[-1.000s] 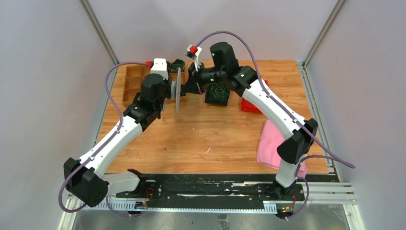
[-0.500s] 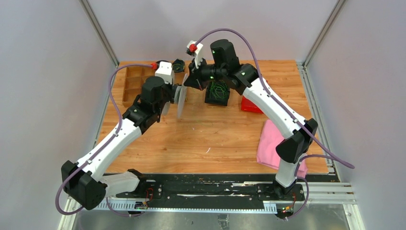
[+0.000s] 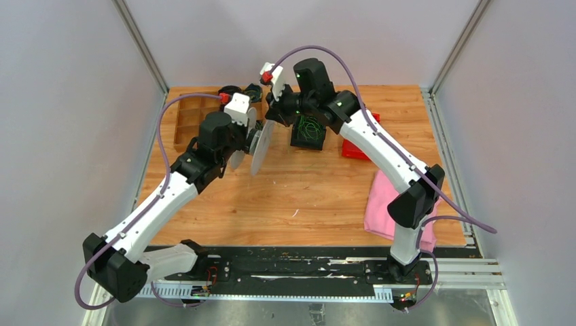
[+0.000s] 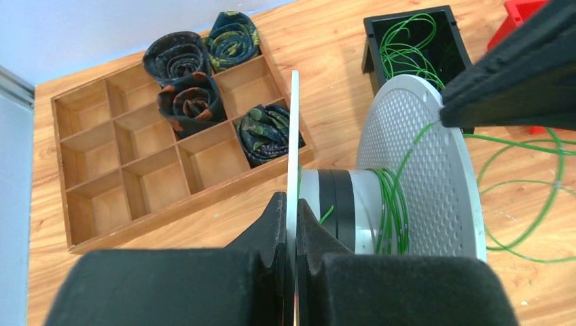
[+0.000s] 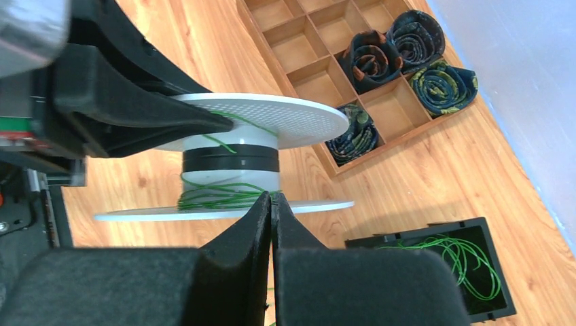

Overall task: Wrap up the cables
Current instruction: Wrap the cable around the cable reel.

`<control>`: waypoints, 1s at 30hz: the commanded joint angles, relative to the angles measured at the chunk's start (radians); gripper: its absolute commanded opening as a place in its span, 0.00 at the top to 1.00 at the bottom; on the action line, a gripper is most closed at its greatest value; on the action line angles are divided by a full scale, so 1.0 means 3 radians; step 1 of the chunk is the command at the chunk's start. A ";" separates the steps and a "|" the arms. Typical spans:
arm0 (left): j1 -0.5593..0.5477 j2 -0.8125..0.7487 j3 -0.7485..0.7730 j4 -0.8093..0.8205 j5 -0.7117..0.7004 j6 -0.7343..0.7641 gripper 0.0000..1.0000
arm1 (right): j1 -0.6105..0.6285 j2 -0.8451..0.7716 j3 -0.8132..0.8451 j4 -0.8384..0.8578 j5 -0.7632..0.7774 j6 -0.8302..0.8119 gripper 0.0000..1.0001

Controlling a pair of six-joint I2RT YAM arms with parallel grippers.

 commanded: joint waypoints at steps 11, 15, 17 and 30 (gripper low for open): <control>-0.0023 -0.0185 0.0059 0.0041 0.0282 -0.0014 1.00 | -0.0152 0.0157 0.0100 0.0018 0.0156 -0.0359 0.99; -0.0020 -0.0174 0.0095 0.0018 0.0269 -0.0038 1.00 | -0.0258 0.0161 0.0063 0.0018 0.0158 -0.0321 0.99; -0.0023 -0.0167 0.0109 0.0014 0.0268 -0.0049 1.00 | -0.0313 0.0153 0.0044 0.0020 0.0155 -0.0306 0.98; -0.0018 -0.0075 0.0167 0.0047 0.0192 -0.0057 1.00 | -0.0664 -0.0081 -0.0127 0.0003 -0.0365 -0.0128 0.67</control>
